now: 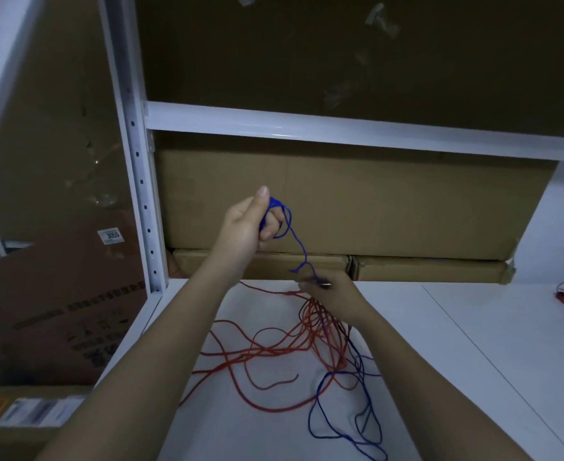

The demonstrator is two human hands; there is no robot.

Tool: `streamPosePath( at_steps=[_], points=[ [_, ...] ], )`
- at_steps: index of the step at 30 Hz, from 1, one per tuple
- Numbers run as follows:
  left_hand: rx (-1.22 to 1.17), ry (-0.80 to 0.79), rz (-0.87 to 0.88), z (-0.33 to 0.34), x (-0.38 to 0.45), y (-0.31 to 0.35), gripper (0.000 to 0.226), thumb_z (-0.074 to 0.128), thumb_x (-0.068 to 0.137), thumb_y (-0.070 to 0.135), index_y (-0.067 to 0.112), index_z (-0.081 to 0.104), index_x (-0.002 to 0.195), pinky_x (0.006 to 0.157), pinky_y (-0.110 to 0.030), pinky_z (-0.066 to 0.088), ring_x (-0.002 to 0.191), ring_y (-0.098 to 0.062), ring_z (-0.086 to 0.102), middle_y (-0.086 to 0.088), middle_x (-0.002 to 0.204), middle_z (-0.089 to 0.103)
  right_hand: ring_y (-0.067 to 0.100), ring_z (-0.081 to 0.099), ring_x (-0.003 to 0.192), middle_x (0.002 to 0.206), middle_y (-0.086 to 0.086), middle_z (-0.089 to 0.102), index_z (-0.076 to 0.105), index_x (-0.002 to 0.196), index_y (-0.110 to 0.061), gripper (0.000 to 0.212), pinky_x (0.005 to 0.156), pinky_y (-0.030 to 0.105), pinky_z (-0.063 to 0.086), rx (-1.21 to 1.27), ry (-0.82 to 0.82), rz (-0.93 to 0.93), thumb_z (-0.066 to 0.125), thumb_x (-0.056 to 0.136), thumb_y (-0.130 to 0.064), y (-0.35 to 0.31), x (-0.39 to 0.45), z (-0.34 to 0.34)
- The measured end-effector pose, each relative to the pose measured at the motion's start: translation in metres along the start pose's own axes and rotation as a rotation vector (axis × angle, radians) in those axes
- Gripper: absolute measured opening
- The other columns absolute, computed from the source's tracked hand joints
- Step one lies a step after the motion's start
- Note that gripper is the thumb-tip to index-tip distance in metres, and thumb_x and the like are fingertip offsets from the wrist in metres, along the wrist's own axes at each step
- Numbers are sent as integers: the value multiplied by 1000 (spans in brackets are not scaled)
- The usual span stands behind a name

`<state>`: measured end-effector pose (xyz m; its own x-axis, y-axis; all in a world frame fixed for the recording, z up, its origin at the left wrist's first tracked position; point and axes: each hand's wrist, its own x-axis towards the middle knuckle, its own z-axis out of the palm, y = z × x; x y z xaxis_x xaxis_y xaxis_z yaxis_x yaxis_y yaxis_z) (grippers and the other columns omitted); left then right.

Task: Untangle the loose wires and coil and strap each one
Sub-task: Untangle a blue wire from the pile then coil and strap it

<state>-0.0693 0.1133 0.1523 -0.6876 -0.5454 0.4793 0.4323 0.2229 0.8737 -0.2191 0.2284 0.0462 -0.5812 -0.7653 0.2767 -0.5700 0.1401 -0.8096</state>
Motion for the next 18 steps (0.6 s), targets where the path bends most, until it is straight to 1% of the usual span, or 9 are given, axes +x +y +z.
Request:
streamPosePath(
  at_steps=[1,2,4,6,8,10,13,15,18],
  points=[
    [-19,30,-1,3,3,2,49,30,105,27,6,47,64,47,-20,26,39,-5,32,8,41,40,0,62,81,83,-11,70,71,85,-22,10,72,12,46,68,14,-6,64,91,-18,-6,0,-2],
    [-49,58,-2,5,6,4,47,30,105,27,6,48,67,47,-19,26,39,-5,32,8,40,39,1,63,76,76,-11,69,71,79,-21,13,72,14,47,118,36,-25,65,90,-18,-12,0,-4],
    [-115,95,-4,5,13,7,44,30,105,27,7,50,71,46,-18,26,40,-6,32,8,42,38,7,63,72,71,-6,68,70,74,-18,20,74,21,51,175,88,-65,62,92,-15,-25,0,-9],
    [-151,117,-8,2,18,10,41,31,105,26,8,51,74,44,-16,26,41,-6,32,7,44,39,10,63,66,68,1,65,68,79,-13,20,69,23,54,293,150,-82,56,95,-8,-40,0,-13],
    [-148,127,-6,-1,21,13,41,31,105,26,9,53,75,46,-17,27,41,-5,34,7,45,41,10,62,58,68,5,62,63,91,-9,16,61,21,53,461,213,-81,49,97,-4,-55,-1,-17],
    [-115,133,0,-3,23,11,41,31,105,27,11,55,75,47,-18,29,42,-5,35,8,45,43,9,59,53,71,4,61,59,98,-8,17,56,19,50,587,251,-90,43,99,-2,-71,-1,-20],
    [-81,153,10,-5,26,8,43,31,105,28,10,55,75,51,-21,29,45,-6,38,8,45,44,4,39,47,70,3,51,57,92,-10,25,49,17,33,751,297,-155,37,99,3,-97,7,-28],
    [-87,161,18,-5,28,7,43,31,105,30,10,55,74,51,-21,29,46,-6,38,8,45,44,2,34,45,66,2,45,57,88,-11,24,45,15,25,753,325,-161,40,96,3,-113,15,-37],
    [-126,177,13,-7,29,7,43,32,105,31,10,56,76,48,-18,31,44,-6,37,8,47,44,0,32,45,60,-11,50,63,89,-17,25,44,13,24,603,300,-155,47,91,3,-117,21,-43]
  ],
)
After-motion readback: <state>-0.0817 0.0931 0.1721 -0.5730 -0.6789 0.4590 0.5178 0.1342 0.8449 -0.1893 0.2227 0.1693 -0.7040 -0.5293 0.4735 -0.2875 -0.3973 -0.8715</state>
